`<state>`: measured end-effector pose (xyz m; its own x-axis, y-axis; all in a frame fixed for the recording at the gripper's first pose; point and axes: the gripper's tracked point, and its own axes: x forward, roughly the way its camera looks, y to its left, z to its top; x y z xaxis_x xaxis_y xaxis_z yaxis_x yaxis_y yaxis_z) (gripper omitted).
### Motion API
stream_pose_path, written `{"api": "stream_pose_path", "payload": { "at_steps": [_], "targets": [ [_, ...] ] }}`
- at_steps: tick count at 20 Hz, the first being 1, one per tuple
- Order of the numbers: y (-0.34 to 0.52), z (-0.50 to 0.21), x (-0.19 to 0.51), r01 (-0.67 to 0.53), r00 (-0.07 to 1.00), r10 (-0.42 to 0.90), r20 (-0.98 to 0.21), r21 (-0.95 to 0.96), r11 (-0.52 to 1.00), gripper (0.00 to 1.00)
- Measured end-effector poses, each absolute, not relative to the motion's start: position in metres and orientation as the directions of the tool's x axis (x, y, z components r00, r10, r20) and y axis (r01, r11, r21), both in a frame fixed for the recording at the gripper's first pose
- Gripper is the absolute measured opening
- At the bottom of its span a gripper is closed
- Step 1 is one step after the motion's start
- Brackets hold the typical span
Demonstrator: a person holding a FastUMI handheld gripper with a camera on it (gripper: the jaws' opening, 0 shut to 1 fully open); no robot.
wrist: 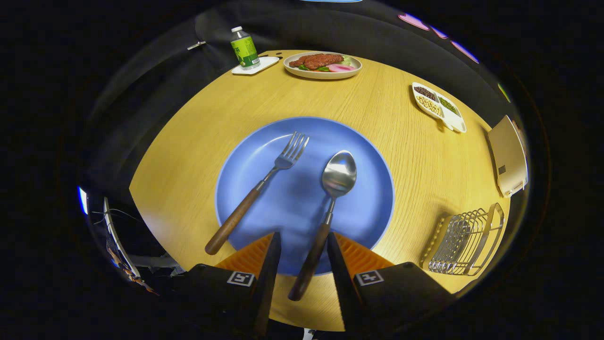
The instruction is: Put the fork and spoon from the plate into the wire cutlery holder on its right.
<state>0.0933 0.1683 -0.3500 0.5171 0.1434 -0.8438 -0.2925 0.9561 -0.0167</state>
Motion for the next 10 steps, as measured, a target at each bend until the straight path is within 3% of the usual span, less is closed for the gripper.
{"api": "stream_pose_path", "payload": {
  "at_steps": [3, 10],
  "targets": [
    [0.1659, -0.3544, 0.0940, -0.270, 0.488, 0.132, -0.863, -0.005, 0.963, 0.32],
    [0.1614, -0.3537, 0.0956, -0.240, 0.456, 0.193, -0.869, 0.088, 0.967, 0.14]
  ]
}}
